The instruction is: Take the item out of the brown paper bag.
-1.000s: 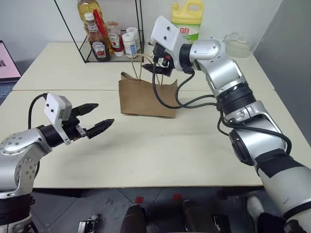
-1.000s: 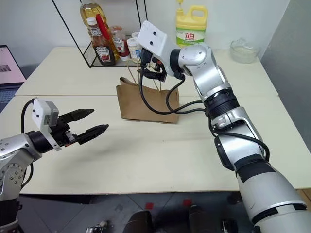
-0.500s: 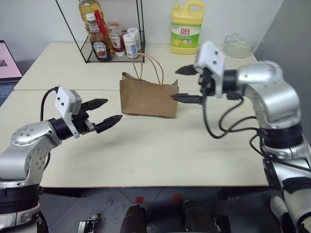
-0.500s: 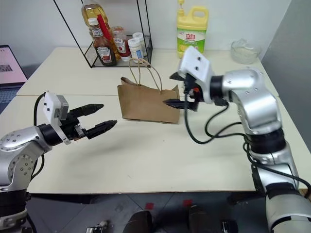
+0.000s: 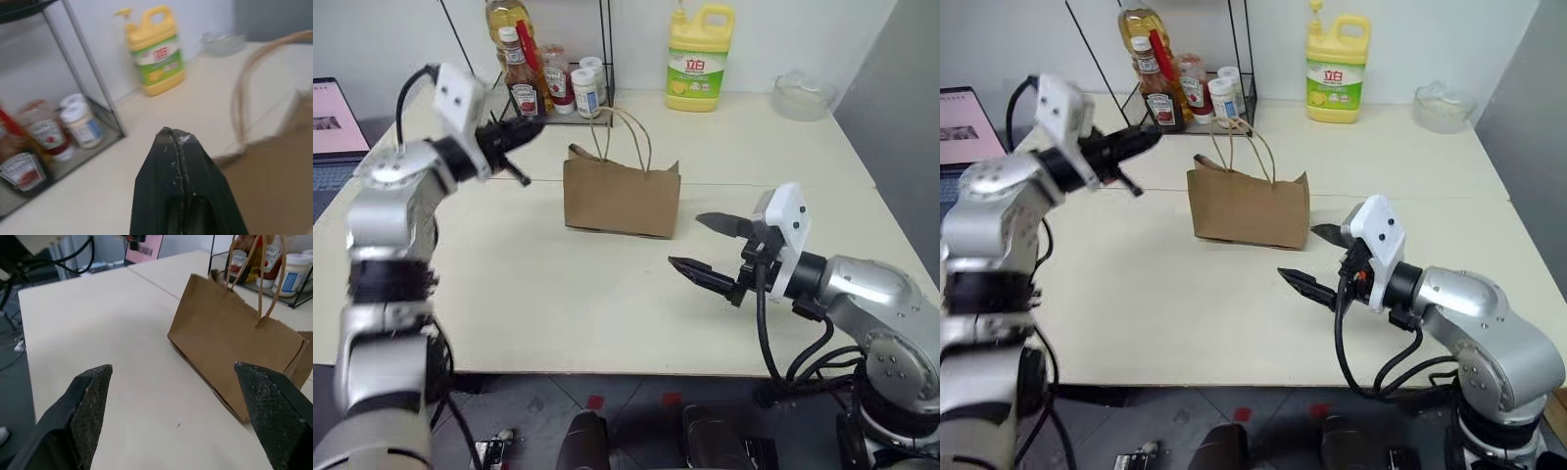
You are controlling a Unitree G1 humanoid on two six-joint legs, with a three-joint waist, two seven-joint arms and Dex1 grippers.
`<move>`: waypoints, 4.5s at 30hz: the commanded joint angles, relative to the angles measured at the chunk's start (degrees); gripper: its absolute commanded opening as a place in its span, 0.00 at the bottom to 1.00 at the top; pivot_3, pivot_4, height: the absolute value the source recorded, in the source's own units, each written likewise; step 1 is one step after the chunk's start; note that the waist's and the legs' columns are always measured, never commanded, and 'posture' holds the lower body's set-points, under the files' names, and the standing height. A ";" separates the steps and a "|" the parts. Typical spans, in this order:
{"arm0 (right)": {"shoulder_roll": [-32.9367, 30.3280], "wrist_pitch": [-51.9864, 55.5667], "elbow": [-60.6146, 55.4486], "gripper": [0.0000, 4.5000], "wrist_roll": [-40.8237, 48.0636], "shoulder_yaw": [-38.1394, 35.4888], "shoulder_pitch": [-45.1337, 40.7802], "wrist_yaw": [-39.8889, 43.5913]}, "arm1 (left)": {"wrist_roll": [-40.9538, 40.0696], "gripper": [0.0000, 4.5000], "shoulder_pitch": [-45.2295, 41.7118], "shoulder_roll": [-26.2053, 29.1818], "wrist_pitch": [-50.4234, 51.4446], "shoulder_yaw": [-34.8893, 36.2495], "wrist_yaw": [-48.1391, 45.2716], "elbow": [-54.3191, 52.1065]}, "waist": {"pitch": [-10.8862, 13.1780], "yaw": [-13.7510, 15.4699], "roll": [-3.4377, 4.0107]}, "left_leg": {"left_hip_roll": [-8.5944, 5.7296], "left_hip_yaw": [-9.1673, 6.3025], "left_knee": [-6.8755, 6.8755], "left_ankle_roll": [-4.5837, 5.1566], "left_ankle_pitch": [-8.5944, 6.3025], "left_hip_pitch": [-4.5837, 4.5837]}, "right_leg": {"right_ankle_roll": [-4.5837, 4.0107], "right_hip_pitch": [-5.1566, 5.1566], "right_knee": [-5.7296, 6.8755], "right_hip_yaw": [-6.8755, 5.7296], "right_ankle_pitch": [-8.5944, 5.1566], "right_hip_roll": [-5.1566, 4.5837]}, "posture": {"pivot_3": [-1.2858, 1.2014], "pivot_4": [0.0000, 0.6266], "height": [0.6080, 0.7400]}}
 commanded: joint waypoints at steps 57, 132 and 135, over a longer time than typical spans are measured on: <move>-21.15 -11.87 -2.29 0.93 19.75 6.05 11.10 -8.10 | -4.19 0.32 23.80 13.56 -13.31 -10.11 -47.08 -32.58 | -0.02 0.03 -0.03 | 0.06 -0.20 0.08 0.07 0.10 -0.08 | -0.01 0.10 0.01 -0.18 -0.01 0.00 | 0.52 0.24 1.00; -20.98 -93.23 32.98 0.93 -49.22 40.95 3.52 13.00 | -3.92 0.00 22.51 -1.90 -11.42 -11.23 -35.50 -21.75 | -0.03 -0.20 -0.05 | 0.04 -0.32 0.22 -0.04 0.16 0.18 | -0.01 0.46 0.00 -0.28 -0.01 0.00 | 0.52 0.24 1.00; -17.16 -96.09 38.42 0.93 -53.12 42.10 0.79 11.25 | -3.73 0.00 22.23 -2.03 -12.00 -11.25 -35.63 -21.17 | -0.03 -0.20 -0.05 | 0.04 -0.35 0.24 -0.03 0.16 0.19 | -0.01 0.50 -0.01 -0.32 -0.01 0.00 | 0.52 0.24 1.00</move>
